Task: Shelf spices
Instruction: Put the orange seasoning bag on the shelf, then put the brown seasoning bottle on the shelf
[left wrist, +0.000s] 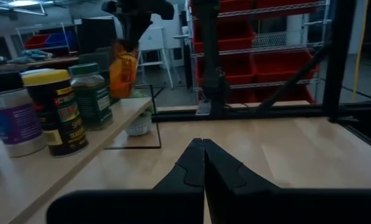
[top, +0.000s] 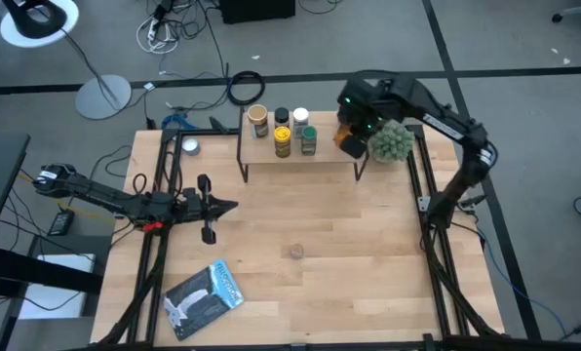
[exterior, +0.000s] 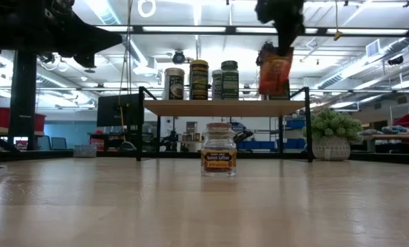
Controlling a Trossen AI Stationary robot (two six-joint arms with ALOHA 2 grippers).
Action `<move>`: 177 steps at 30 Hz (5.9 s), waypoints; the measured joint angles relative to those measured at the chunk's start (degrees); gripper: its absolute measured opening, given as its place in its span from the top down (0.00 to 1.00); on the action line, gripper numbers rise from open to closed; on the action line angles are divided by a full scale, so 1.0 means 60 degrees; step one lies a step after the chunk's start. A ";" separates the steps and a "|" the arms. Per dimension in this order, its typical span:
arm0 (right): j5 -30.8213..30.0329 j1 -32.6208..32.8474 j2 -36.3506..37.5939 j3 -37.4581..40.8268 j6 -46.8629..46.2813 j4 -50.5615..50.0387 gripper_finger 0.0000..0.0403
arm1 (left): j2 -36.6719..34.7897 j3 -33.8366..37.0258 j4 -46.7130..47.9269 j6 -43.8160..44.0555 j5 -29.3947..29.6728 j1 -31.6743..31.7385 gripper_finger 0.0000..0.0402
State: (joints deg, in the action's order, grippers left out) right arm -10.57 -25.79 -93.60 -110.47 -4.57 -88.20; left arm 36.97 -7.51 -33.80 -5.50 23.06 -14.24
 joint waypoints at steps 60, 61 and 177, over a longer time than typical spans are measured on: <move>0.0911 -0.0880 -0.1809 -0.3740 0.2272 -0.0316 0.77 | 0.0003 0.0000 0.0415 0.0222 0.0992 0.0000 1.00; 0.0895 -0.0820 -0.1606 -0.3535 0.2000 -0.0272 0.78 | 0.0004 0.0000 0.0416 0.0221 0.0993 0.0000 1.00; -0.4484 0.2002 0.4440 1.2042 0.0104 1.5930 1.00 | 0.0003 0.0000 0.1092 0.0207 0.1576 -0.0003 1.00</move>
State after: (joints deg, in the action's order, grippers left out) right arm -37.47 -13.78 -66.96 -38.22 -3.95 7.38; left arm 36.99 -7.51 -27.25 -4.25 32.51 -14.26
